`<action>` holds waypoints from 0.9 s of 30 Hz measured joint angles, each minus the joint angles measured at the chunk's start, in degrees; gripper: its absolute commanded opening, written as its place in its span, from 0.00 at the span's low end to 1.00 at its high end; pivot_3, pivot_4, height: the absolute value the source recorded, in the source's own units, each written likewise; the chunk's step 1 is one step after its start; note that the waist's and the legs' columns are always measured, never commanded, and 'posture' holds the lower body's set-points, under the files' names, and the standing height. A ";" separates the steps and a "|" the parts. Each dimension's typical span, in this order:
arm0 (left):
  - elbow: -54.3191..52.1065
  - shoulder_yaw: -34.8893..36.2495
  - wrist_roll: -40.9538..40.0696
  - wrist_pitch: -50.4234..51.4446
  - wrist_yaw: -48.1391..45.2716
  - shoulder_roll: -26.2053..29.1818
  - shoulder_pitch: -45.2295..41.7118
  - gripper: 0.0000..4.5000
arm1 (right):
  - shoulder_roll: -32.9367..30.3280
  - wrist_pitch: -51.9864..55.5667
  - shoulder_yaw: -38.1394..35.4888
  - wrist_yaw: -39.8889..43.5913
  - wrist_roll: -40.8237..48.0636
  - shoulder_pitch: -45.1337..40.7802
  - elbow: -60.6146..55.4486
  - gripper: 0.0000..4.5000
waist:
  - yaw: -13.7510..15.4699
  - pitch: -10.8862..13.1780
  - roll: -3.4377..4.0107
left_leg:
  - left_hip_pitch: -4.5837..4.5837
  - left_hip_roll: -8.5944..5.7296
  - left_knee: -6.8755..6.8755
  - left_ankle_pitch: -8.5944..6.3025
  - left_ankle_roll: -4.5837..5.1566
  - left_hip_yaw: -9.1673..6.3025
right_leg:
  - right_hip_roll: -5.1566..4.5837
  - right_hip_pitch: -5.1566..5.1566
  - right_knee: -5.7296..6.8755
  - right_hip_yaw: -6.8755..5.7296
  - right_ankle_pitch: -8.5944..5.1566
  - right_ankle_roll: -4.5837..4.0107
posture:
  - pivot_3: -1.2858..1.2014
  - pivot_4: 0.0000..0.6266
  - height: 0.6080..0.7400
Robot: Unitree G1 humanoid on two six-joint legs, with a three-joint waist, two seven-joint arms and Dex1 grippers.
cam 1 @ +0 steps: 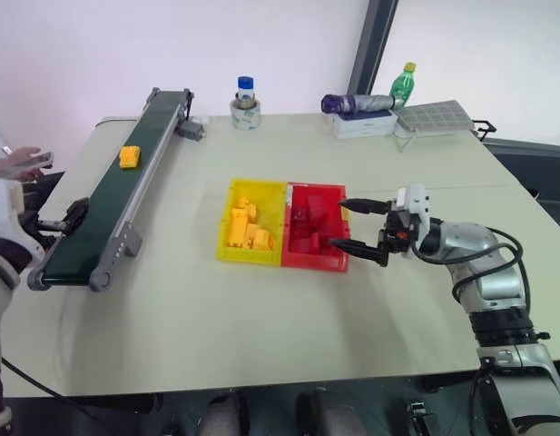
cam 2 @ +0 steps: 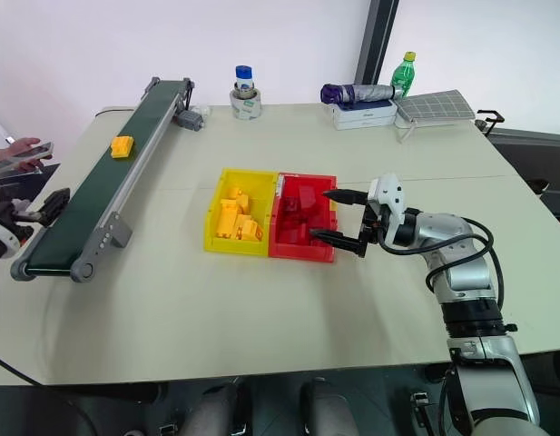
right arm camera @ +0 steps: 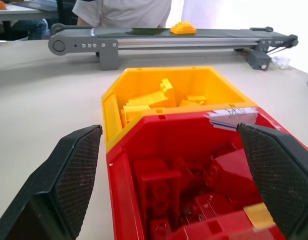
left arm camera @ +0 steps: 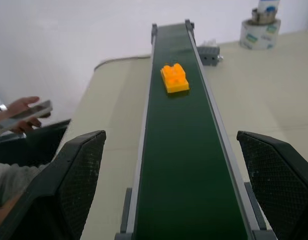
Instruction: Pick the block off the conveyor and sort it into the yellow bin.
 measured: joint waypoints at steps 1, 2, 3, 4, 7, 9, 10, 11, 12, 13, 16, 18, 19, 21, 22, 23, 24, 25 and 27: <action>2.05 -0.51 0.02 1.04 -0.21 0.32 -1.97 0.99 | 0.04 -0.01 0.04 -0.13 -0.05 0.03 -0.01 1.00 | 0.05 0.00 0.00 | 0.00 0.00 -0.01 0.00 0.00 -0.01 | 0.02 -0.02 0.01 -0.01 0.00 0.01 | 0.52 0.24 1.00; 4.15 -1.08 0.30 1.61 -0.52 0.63 -3.98 0.99 | 0.10 -0.02 0.10 -0.29 -0.09 0.07 -0.04 1.00 | 0.11 0.00 0.00 | 0.00 0.02 -0.01 0.00 0.00 -0.02 | 0.05 -0.02 0.01 -0.02 0.02 0.03 | 0.52 0.24 1.00; 6.61 -2.53 0.84 1.71 -1.21 1.76 -5.69 0.99 | 0.14 -0.03 0.15 -0.40 -0.11 0.14 -0.12 1.00 | 0.15 0.00 -0.01 | 0.00 0.02 -0.01 0.00 0.00 -0.03 | 0.06 -0.02 0.02 -0.04 0.03 0.05 | 0.52 0.24 1.00; 9.71 -4.31 1.72 1.64 -2.39 3.21 -8.03 0.99 | 0.20 -0.03 0.17 -0.55 -0.13 0.29 -0.30 1.00 | 0.15 0.00 -0.01 | 0.00 0.02 -0.01 0.00 0.00 -0.03 | 0.06 -0.02 0.02 -0.05 0.02 0.04 | 0.52 0.24 1.00; 16.42 -7.93 4.02 0.57 -5.00 5.25 -14.03 0.99 | 0.32 0.00 0.31 -0.99 -0.14 0.62 -0.71 1.00 | 0.16 0.00 -0.01 | -0.01 0.00 -0.01 0.00 -0.01 0.00 | 0.02 -0.02 0.01 -0.05 0.02 0.03 | 0.52 0.24 1.00; 20.98 -9.94 4.51 -0.42 -7.08 5.07 -17.99 0.99 | 0.35 0.08 0.37 -1.41 -0.14 0.82 -1.06 1.00 | 0.23 0.00 -0.01 | -0.02 -0.02 0.00 0.00 0.00 0.01 | 0.00 -0.02 0.01 -0.05 0.02 0.04 | 0.52 0.24 1.00; 23.47 -10.77 4.52 -0.48 -8.12 4.87 -19.93 0.99 | 0.39 0.19 0.42 -1.62 -0.13 0.93 -1.41 1.00 | 0.24 0.00 -0.01 | -0.03 -0.02 0.00 0.00 0.00 0.00 | 0.00 -0.02 0.00 -0.06 0.04 0.07 | 0.52 0.24 1.00; 25.65 -11.51 4.61 -0.60 -9.02 4.60 -21.43 0.99 | 0.40 0.25 0.43 -1.81 -0.12 1.08 -1.84 1.00 | 0.23 0.00 -0.01 | -0.03 -0.02 0.00 0.00 0.00 0.00 | 0.00 -0.02 0.01 -0.06 0.07 0.13 | 0.52 0.24 1.00; 27.12 -12.08 4.93 -0.90 -9.84 4.53 -22.24 0.99 | 0.42 0.32 0.45 -2.01 -0.10 1.16 -2.06 1.00 | 0.22 0.00 -0.01 | -0.04 -0.02 0.00 0.00 0.00 0.00 | 0.01 -0.02 0.01 -0.06 0.07 0.14 | 0.52 0.24 1.00; 29.30 -13.36 5.65 -1.34 -10.82 4.52 -23.17 0.99 | 0.41 0.47 0.42 -2.26 -0.06 1.33 -2.34 1.00 | 0.21 0.00 -0.01 | -0.04 -0.02 0.00 0.00 0.00 0.00 | 0.01 -0.02 0.01 -0.06 0.08 0.16 | 0.52 0.24 1.00; 34.13 -15.20 7.08 -2.58 -11.48 3.26 -25.80 0.99 | 0.34 1.11 0.20 -2.89 0.13 1.98 -3.21 1.00 | 0.14 0.01 -0.02 | -0.06 -0.01 0.01 0.01 0.00 -0.02 | 0.04 -0.05 0.02 -0.07 0.09 0.18 | 0.52 0.24 1.00; 36.75 -16.26 8.34 -3.65 -11.85 2.75 -27.74 0.99 | 0.30 1.52 0.04 -3.24 0.22 2.35 -4.20 1.00 | 0.17 0.01 -0.02 | -0.07 -0.01 0.01 0.01 0.00 -0.02 | 0.06 -0.05 0.03 -0.09 0.10 0.19 | 0.52 0.24 1.00; 37.96 -16.63 8.96 -4.22 -11.92 2.56 -28.77 0.99 | 0.29 1.64 0.01 -3.32 0.24 2.40 -4.50 1.00 | 0.17 0.01 -0.02 | -0.08 -0.01 0.03 0.01 0.01 -0.03 | 0.07 -0.05 0.03 -0.10 0.10 0.20 | 0.52 0.24 1.00; 40.54 -17.72 10.11 -5.57 -12.14 2.32 -30.75 0.99 | 0.26 1.88 -0.11 -3.56 0.28 2.54 -4.83 1.00 | 0.18 0.01 -0.02 | -0.09 -0.01 0.06 0.01 0.01 -0.02 | 0.07 -0.05 0.03 -0.10 0.11 0.21 | 0.52 0.24 1.00; 41.53 -17.89 10.53 -6.11 -12.31 2.18 -31.27 0.99 | 0.24 1.90 -0.18 -3.67 0.28 2.73 -5.20 1.00 | 0.14 0.01 -0.02 | -0.09 -0.02 0.06 0.01 0.01 -0.01 | 0.06 -0.05 0.03 -0.10 0.11 0.21 | 0.52 0.24 1.00; 42.44 -17.96 10.65 -6.20 -12.50 2.05 -31.77 0.99 | 0.22 1.92 -0.24 -3.72 0.29 2.98 -5.41 1.00 | 0.13 0.00 -0.02 | -0.09 -0.01 0.07 0.01 0.01 -0.02 | 0.07 -0.05 0.04 -0.10 0.11 0.22 | 0.52 0.24 1.00; 43.05 -18.07 10.88 -6.22 -12.68 1.95 -31.99 0.99 | 0.22 1.94 -0.26 -3.76 0.29 3.16 -5.61 1.00 | 0.12 0.00 -0.02 | -0.09 -0.02 0.06 0.01 0.01 -0.01 | 0.07 -0.05 0.04 -0.10 0.11 0.22 | 0.52 0.24 1.00; 43.67 -18.25 11.15 -6.22 -12.83 1.78 -32.18 0.99 | 0.22 1.96 -0.26 -3.78 0.29 3.27 -5.67 1.00 | 0.13 0.00 -0.02 | -0.09 -0.02 0.06 0.01 0.01 -0.02 | 0.07 -0.05 0.04 -0.10 0.11 0.23 | 0.52 0.24 1.00; 44.73 -18.43 11.90 -6.36 -12.86 1.45 -32.22 0.99 | 0.21 1.99 -0.28 -3.83 0.29 3.29 -5.78 1.00 | 0.13 0.00 -0.02 | -0.09 -0.01 0.07 0.01 0.01 -0.02 | 0.09 -0.05 0.05 -0.11 0.11 0.23 | 0.52 0.24 1.00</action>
